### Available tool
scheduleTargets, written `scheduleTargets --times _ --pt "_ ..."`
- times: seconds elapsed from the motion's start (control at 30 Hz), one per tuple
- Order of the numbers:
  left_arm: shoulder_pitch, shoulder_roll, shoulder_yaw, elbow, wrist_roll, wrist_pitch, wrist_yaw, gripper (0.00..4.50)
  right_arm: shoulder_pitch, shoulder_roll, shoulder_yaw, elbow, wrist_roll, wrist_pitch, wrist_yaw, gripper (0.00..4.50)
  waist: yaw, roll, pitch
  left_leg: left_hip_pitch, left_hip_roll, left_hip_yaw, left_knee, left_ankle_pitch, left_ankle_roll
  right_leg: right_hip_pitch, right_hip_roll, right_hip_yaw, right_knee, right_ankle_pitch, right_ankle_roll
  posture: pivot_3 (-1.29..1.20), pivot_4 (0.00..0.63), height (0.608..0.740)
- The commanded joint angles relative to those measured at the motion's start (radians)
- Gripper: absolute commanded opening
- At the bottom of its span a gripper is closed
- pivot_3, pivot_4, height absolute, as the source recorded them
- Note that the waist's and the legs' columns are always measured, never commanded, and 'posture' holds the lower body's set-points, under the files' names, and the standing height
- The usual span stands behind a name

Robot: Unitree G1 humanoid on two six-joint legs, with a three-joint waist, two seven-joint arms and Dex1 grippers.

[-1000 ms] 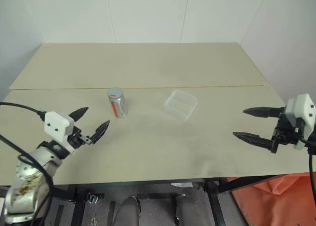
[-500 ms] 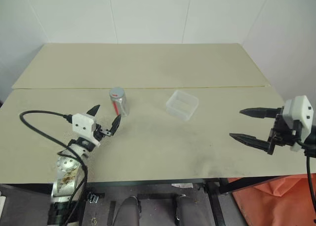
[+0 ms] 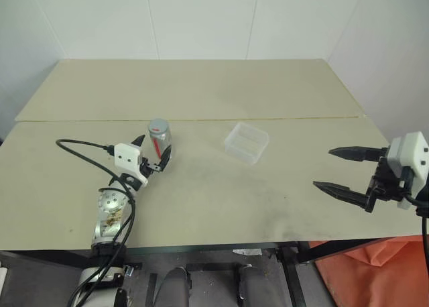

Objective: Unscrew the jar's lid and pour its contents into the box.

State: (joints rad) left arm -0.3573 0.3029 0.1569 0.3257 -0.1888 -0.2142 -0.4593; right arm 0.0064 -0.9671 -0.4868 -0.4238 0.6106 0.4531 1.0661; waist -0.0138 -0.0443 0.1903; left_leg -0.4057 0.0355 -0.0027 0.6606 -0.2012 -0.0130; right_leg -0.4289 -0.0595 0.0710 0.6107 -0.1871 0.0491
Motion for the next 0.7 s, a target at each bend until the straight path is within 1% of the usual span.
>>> scheduleTargets --times 0.03,0.37,0.47,0.57,0.6,0.67,0.7 --pt "-0.05 -0.013 -0.021 0.055 0.016 -0.056 -0.01 4.47 0.005 -0.009 -0.05 -0.029 0.008 -0.003 -0.012 4.5 0.0 0.0 0.0 0.0 0.0 0.0 0.0 0.0 0.0 0.0 0.0 0.0 0.0 0.002 0.003 0.0 0.15 0.74" --pt "-0.146 -0.036 -0.017 0.201 0.032 -0.088 0.028 4.47 0.024 -0.002 -0.054 -0.043 0.009 -0.006 -0.029 4.5 0.0 0.0 0.0 0.0 0.0 0.0 0.0 0.0 0.0 0.001 0.0 0.0 0.0 0.002 0.004 0.0 0.15 0.74" --pt "-0.16 -0.039 -0.013 0.226 0.019 -0.082 0.022 3.91 0.027 -0.002 -0.055 -0.046 0.01 -0.005 -0.036 4.5 0.0 0.0 0.0 0.0 0.0 0.0 0.0 0.0 0.0 0.001 0.0 0.0 0.0 0.002 0.004 0.0 0.15 0.74" --pt "-0.16 -0.038 -0.01 0.245 0.021 -0.08 0.029 2.96 0.033 -0.001 -0.059 -0.05 0.01 -0.007 -0.039 4.5 0.0 0.0 0.0 0.0 0.0 0.0 0.0 0.0 0.0 0.001 0.0 0.0 0.0 0.002 0.004 0.0 0.15 0.74" --pt "-0.161 -0.038 -0.007 0.254 0.021 -0.083 0.032 2.56 0.034 -0.001 -0.06 -0.05 0.01 -0.007 -0.04 4.5 0.0 0.0 0.0 0.0 0.0 0.0 0.0 0.0 0.0 0.001 0.0 0.0 0.0 0.002 0.004 0.0 0.15 0.74" --pt "-0.166 -0.037 -0.005 0.279 0.031 -0.105 0.044 2.0 0.035 -0.001 -0.059 -0.05 0.011 -0.009 -0.043 4.5 0.0 0.0 0.0 0.0 0.0 0.0 0.0 0.0 0.0 0.001 0.0 0.0 0.0 0.002 0.004 0.0 0.15 0.74" --pt "-0.169 -0.04 -0.002 0.286 0.028 -0.111 0.042 1.97 0.034 -0.001 -0.057 -0.049 0.011 -0.009 -0.044 4.5 0.0 0.0 0.0 0.0 0.0 0.0 0.0 0.0 0.0 0.001 0.0 0.0 -0.001 0.002 0.004 0.0 0.15 0.74"
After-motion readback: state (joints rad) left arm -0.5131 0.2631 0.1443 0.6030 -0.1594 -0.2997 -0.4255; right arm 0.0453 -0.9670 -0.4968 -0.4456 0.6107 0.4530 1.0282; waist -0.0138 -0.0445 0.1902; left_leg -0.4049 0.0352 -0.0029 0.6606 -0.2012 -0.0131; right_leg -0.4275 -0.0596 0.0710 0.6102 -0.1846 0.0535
